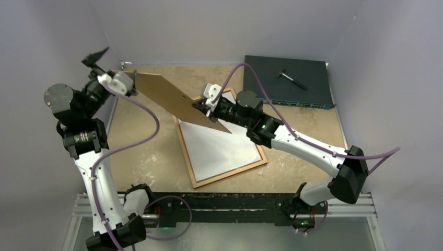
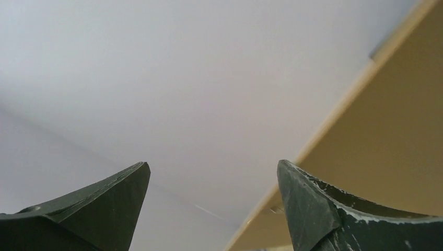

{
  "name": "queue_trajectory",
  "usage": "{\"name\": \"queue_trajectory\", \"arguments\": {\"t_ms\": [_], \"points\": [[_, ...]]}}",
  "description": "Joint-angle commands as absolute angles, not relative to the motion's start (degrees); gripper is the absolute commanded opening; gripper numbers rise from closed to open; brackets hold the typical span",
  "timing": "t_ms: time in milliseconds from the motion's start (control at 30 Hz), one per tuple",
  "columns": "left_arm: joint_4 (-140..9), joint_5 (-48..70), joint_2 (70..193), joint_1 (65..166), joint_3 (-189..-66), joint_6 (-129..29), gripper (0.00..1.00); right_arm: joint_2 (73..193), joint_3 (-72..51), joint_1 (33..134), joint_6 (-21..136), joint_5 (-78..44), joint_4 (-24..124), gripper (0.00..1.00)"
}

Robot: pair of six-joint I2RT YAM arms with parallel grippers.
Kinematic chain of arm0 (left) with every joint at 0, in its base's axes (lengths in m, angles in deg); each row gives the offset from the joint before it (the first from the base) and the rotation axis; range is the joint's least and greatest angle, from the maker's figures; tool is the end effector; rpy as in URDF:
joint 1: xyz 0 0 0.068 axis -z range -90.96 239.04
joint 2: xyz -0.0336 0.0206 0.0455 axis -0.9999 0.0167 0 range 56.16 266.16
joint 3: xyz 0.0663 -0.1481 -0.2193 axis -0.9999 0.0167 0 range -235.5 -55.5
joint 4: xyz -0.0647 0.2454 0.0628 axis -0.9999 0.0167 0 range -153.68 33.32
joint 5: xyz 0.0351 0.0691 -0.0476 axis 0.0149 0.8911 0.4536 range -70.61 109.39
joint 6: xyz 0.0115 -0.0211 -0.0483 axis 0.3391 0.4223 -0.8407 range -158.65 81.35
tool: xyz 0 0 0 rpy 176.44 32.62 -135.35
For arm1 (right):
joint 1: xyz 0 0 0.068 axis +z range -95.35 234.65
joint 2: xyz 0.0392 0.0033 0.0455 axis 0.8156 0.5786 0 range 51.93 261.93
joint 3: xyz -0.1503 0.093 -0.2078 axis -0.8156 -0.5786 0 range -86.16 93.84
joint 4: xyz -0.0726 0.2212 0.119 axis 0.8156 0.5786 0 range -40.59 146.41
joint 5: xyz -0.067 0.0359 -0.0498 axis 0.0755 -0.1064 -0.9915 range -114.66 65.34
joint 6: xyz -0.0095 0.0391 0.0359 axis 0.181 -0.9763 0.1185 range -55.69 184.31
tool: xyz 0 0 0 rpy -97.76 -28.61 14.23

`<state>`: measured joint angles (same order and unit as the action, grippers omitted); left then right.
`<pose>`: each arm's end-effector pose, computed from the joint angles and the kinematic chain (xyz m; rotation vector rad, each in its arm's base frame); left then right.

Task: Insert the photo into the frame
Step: Turn over the photo frame item at the center of the board, then move the photo frame to the center of the board.

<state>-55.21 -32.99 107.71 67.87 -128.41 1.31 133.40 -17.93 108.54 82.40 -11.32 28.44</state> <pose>0.1552 0.0299 0.4866 0.9458 1.0851 0.2629 0.1942 0.2802 0.3915 -1.0178 1.0681 0.6773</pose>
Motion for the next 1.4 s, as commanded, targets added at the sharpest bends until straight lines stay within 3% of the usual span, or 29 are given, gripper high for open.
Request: {"name": "queue_trajectory", "arguments": {"t_ms": [0,200,467,700,1133,1367], "points": [[-61.5,-20.3,111.2,68.1,-135.1,-19.4,0.92,132.6,-10.4,107.8,73.0,-11.0,30.7,0.0],[-56.2,-14.4,111.2,68.1,-136.6,-24.0,0.94,129.9,-9.9,102.8,62.2,-10.8,29.0,0.0],[-40.0,-5.7,115.4,68.1,-137.9,-23.7,0.96,132.6,1.1,93.8,50.5,-7.0,40.2,0.0],[-28.5,-19.7,116.7,68.3,-121.7,-23.0,0.95,131.0,3.2,88.6,44.2,-6.7,46.8,0.0],[-38.3,-5.0,134.3,90.5,-109.8,-21.0,0.93,127.4,0.4,77.4,35.7,-7.8,56.7,0.0],[-44.1,0.6,143.7,94.6,-109.0,-20.1,0.85,125.1,-4.5,73.7,32.1,-3.0,54.6,0.0]]}}
